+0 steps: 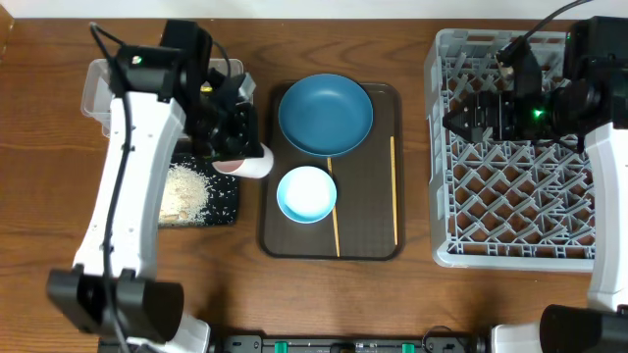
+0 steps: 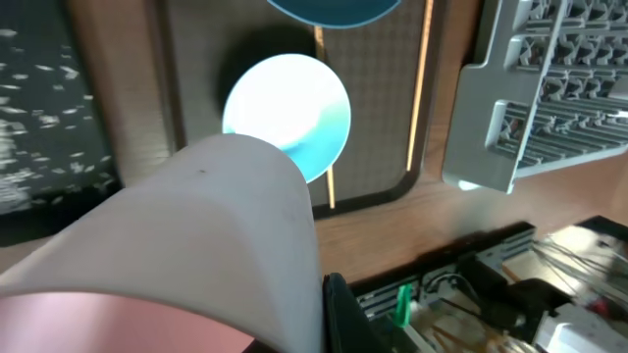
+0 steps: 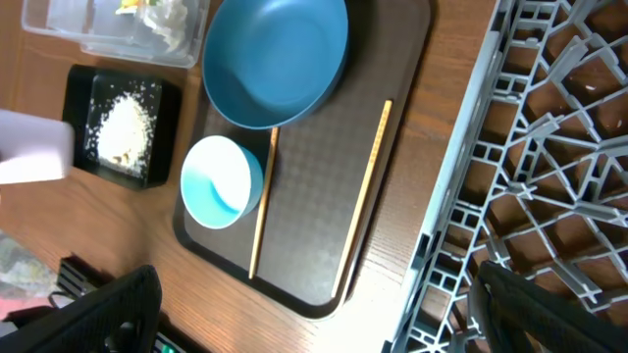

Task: Sort waste into correct bins and load items into the dishwasher rack
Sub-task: 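Pass the pink cup from the left gripper to the right gripper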

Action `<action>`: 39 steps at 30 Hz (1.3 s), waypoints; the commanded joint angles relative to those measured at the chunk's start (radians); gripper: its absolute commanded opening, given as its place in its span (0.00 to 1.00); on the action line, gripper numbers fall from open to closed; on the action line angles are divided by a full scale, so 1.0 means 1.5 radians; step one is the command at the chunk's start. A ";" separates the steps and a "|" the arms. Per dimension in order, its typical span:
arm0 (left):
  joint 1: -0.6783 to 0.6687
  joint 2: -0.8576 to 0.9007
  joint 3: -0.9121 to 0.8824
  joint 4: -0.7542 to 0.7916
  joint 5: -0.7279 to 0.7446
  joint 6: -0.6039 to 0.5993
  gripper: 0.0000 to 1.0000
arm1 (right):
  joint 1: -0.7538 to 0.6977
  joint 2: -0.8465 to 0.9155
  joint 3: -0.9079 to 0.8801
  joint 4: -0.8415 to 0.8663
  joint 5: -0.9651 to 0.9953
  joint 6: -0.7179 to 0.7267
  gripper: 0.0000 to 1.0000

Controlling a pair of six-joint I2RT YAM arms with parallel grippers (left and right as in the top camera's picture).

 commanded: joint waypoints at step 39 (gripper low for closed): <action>-0.029 -0.094 -0.283 0.364 0.676 0.126 0.06 | 0.109 0.002 -0.219 0.157 -0.323 -0.246 0.97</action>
